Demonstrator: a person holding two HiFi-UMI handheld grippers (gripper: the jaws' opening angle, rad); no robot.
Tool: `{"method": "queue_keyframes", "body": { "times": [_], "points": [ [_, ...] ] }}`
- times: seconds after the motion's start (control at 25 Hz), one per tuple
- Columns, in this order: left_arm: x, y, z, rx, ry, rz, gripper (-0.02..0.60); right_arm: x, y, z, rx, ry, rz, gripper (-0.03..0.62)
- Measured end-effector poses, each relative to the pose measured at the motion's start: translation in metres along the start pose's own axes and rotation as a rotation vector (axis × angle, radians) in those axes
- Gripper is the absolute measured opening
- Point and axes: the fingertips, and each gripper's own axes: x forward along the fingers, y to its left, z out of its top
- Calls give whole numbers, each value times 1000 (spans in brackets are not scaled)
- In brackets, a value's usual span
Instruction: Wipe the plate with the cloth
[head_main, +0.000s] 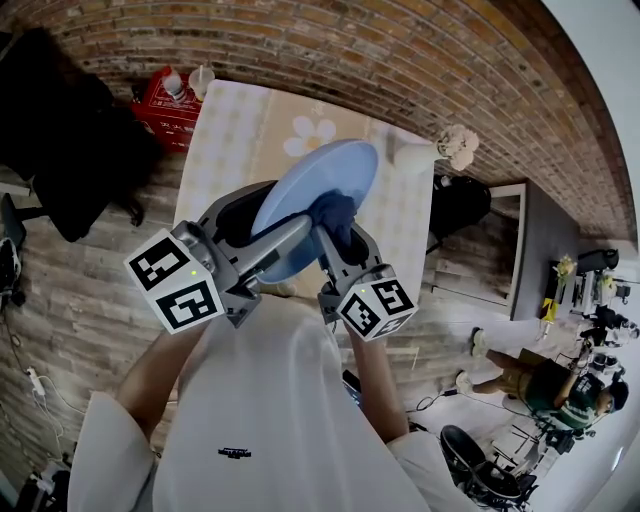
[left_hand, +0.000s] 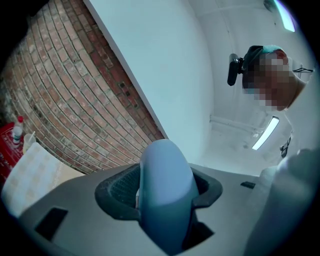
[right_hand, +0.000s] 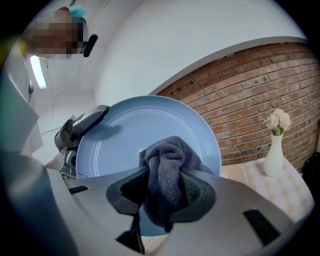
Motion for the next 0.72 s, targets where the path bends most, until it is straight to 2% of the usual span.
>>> {"method": "queue_keyframes", "body": {
  "times": [0.36, 0.72],
  "points": [
    [3, 0, 1, -1, -13, 3, 241, -9, 24, -27, -20, 70, 73, 143],
    [1, 1, 0, 34, -1, 9, 241, -7, 73, -35, -59, 108, 210, 143]
  ]
}}
